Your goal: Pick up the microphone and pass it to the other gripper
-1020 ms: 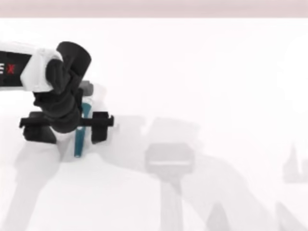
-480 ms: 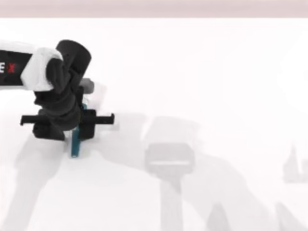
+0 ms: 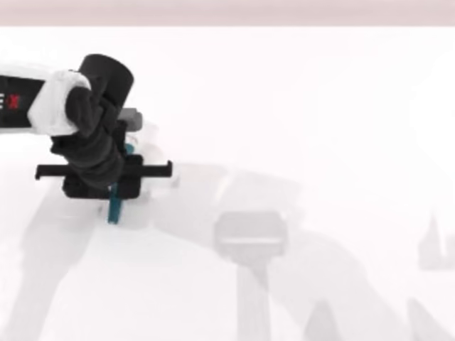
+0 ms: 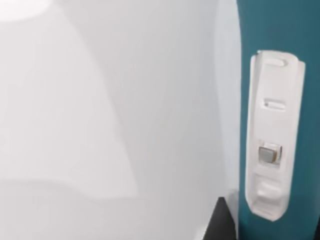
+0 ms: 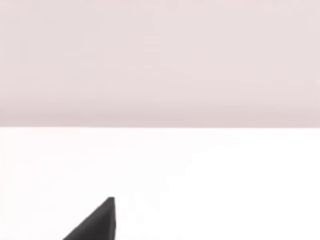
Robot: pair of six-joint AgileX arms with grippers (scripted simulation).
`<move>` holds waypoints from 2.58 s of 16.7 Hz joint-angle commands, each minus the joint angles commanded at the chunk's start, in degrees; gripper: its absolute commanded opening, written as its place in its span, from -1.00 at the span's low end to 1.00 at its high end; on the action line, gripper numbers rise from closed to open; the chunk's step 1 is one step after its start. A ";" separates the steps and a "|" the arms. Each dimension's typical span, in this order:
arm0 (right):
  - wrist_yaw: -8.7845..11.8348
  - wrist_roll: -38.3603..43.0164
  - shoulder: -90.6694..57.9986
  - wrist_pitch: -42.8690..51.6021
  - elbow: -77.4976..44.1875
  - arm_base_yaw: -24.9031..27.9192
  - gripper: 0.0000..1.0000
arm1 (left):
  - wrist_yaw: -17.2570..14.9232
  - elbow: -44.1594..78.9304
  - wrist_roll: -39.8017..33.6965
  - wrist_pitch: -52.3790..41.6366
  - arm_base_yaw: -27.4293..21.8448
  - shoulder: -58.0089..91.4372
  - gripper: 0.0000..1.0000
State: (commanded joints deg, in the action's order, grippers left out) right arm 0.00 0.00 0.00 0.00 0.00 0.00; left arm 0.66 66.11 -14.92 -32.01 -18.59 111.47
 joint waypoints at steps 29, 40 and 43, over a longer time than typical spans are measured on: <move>0.00 0.00 0.00 0.00 0.00 0.00 1.00 | -24.92 -21.86 14.94 80.06 -3.05 -20.63 -1.00; 0.00 0.00 0.00 0.00 0.00 0.00 1.00 | -9.82 -25.08 12.20 87.88 -17.00 -20.92 -1.00; 0.00 0.00 0.00 0.00 0.00 0.00 1.00 | -9.68 -25.25 12.13 87.99 -17.17 -21.07 -1.00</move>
State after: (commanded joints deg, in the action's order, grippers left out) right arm 0.00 0.00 0.00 0.00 0.00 0.00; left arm -9.02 40.85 -2.79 55.98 -35.77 90.40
